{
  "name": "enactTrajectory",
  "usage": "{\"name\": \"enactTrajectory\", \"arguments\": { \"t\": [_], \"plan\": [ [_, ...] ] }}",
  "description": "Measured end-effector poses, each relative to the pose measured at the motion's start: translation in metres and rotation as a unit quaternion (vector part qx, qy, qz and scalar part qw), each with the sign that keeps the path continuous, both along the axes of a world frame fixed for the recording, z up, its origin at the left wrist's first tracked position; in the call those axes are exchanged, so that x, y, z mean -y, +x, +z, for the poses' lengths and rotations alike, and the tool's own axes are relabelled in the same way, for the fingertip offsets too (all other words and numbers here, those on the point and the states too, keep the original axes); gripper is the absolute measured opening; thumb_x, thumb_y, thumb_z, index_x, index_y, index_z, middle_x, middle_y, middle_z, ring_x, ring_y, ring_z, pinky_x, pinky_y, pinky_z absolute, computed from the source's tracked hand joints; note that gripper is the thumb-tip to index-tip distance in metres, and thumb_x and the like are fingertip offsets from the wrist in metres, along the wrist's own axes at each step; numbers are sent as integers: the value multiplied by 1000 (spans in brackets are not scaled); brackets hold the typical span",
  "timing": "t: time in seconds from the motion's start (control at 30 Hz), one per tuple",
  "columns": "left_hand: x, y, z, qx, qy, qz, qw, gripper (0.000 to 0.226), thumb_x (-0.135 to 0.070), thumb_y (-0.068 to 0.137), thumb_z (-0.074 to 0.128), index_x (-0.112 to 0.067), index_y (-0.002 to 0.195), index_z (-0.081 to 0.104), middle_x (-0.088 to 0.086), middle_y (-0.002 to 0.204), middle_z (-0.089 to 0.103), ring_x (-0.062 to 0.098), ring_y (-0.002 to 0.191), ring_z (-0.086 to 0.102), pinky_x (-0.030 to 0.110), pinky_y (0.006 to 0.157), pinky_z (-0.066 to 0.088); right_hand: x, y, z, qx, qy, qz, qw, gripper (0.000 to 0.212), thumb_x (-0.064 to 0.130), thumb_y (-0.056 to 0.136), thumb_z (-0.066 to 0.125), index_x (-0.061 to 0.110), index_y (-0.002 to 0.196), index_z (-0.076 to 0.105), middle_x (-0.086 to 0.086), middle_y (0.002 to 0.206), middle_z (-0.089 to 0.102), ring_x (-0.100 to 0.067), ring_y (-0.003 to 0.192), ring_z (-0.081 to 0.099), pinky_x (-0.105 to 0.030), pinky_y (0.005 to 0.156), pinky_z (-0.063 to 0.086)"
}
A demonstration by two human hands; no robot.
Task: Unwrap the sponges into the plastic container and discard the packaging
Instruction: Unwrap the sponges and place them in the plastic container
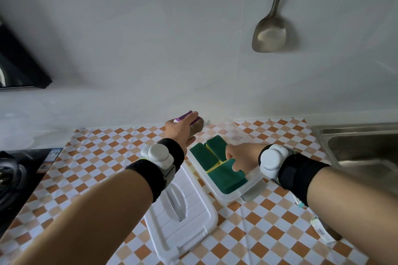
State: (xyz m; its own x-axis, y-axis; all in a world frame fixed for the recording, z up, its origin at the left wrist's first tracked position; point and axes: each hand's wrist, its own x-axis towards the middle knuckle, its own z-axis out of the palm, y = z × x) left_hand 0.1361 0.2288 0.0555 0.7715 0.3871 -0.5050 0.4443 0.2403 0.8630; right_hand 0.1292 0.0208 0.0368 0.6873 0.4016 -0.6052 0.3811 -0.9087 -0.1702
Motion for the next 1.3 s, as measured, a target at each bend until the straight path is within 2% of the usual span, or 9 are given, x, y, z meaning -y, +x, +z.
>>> {"name": "enactTrajectory", "arguments": {
  "t": [0.33,0.47,0.63,0.7,0.87,0.97,1.1,1.23,1.3],
  "plan": [
    [0,2,-8,-6,8,-15,1000,67,-45,81,86,-16,129,49,10,118,63,25,104,67,38,85,65,9,-2,-40,30,-19,31,999,34,5,98,43,11,129,54,-13,124,63,-31,104,64,-41,91,52],
    [1,2,-9,0,13,-21,1000,67,-44,81,86,-15,130,50,11,119,64,25,104,67,39,87,65,7,-2,-37,50,-32,25,998,27,12,100,44,6,123,56,-15,115,67,-25,84,58,-39,88,52],
    [8,0,-8,13,10,-49,999,53,-41,82,86,-18,117,55,11,116,66,25,102,69,41,88,65,5,-2,-6,113,64,-40,991,41,30,98,47,15,136,51,-7,123,66,-25,106,63,-39,93,52],
    [16,-3,-6,11,7,-65,998,45,-39,82,86,-20,106,54,10,113,66,24,100,69,45,91,65,3,-4,6,157,150,-96,971,40,39,95,51,20,131,53,-2,115,70,-21,100,65,-39,88,55],
    [40,-15,4,2,-2,-122,993,71,-45,73,90,-13,126,55,14,118,69,27,102,73,43,84,67,-2,-12,31,229,290,-200,907,53,66,88,55,21,115,56,6,98,70,-17,86,67,-39,77,58],
    [58,-21,10,7,-10,-166,986,66,-46,77,88,-13,126,59,14,114,72,24,93,73,39,80,67,10,-23,39,272,308,-213,886,41,59,91,55,20,103,60,5,92,70,-18,81,66,-41,74,57],
    [86,-28,16,13,-3,-251,968,76,-60,72,86,-5,122,69,11,81,74,23,67,70,34,66,63,42,-40,41,319,310,-256,858,29,46,92,59,17,95,63,3,80,68,-21,72,63,-39,65,53],
    [118,-34,18,12,35,-296,954,84,-75,64,82,-14,120,69,12,110,78,28,102,75,45,93,62,92,-56,41,339,273,-326,839,24,42,89,63,18,88,65,5,77,65,-20,71,60,-33,61,48],
    [136,-39,18,11,54,-309,949,62,-70,75,79,-19,108,65,11,115,70,27,106,67,48,102,56,122,-65,39,329,239,-356,841,21,40,90,61,20,89,67,4,80,65,-20,75,61,-34,66,51]
  ]
}}
